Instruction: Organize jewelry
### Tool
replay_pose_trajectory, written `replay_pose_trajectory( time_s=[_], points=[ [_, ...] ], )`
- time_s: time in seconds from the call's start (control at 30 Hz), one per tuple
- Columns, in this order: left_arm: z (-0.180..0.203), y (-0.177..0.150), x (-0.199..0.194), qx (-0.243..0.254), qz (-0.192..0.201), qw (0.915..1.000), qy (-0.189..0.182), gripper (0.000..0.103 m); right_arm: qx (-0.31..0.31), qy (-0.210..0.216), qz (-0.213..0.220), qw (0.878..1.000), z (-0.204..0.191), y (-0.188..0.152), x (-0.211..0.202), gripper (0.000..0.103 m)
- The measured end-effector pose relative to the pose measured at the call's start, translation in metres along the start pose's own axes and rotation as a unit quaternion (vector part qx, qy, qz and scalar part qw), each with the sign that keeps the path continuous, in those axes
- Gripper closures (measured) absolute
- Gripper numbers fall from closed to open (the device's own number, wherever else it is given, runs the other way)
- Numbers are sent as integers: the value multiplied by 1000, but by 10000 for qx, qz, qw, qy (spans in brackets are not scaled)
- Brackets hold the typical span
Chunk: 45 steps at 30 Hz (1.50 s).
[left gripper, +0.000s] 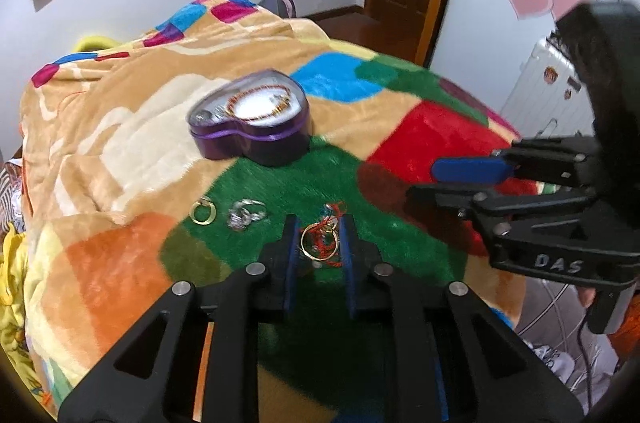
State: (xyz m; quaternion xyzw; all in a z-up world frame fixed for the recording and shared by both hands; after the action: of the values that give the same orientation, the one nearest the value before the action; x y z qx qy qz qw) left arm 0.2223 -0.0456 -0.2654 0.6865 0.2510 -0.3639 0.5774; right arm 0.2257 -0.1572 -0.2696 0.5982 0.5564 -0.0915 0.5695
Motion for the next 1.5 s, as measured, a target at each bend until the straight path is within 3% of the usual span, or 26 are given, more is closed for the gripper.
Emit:
replay_pose_trajectory(
  time_s=[0.37,0.63,0.7,0.93,1.2,1.5],
  points=[
    [-51,-2,-27,-541,242,9981,163,84,-410,174,-175,9989,-40,7,25,73],
    [-66,-21,-25,-759,120,9969,164,84,-617,189,-470,9968,-56,-1,51,71],
    [-67,-22,-26,-793,130,9966,159,84,-775,96,-428,9960,-58,-2,52,67],
    [-66,-18,-29,-837,197,9962,136,84,-869,51,-344,9956,-57,0,51,67],
    [-61,-12,-29,-795,229,9965,143,84,-999,-46,-144,9949,-59,4,46,96],
    [-60,4,-29,-759,336,9964,151,84,-949,-18,197,9953,-57,22,27,96]
  ],
)
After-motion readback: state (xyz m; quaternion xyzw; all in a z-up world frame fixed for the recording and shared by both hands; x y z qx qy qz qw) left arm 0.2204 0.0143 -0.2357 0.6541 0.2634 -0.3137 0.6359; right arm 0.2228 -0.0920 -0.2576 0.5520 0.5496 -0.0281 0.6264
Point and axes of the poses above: each gripper's, at about its wrist camera, not at the fingertips, and x roughly the way its jaws point, z to its right, y to its top, the point moved 9 cm from there along x, roughly the way its jaws point, and after that the axes turned 7 degrees about y, right-handed, at the moved point
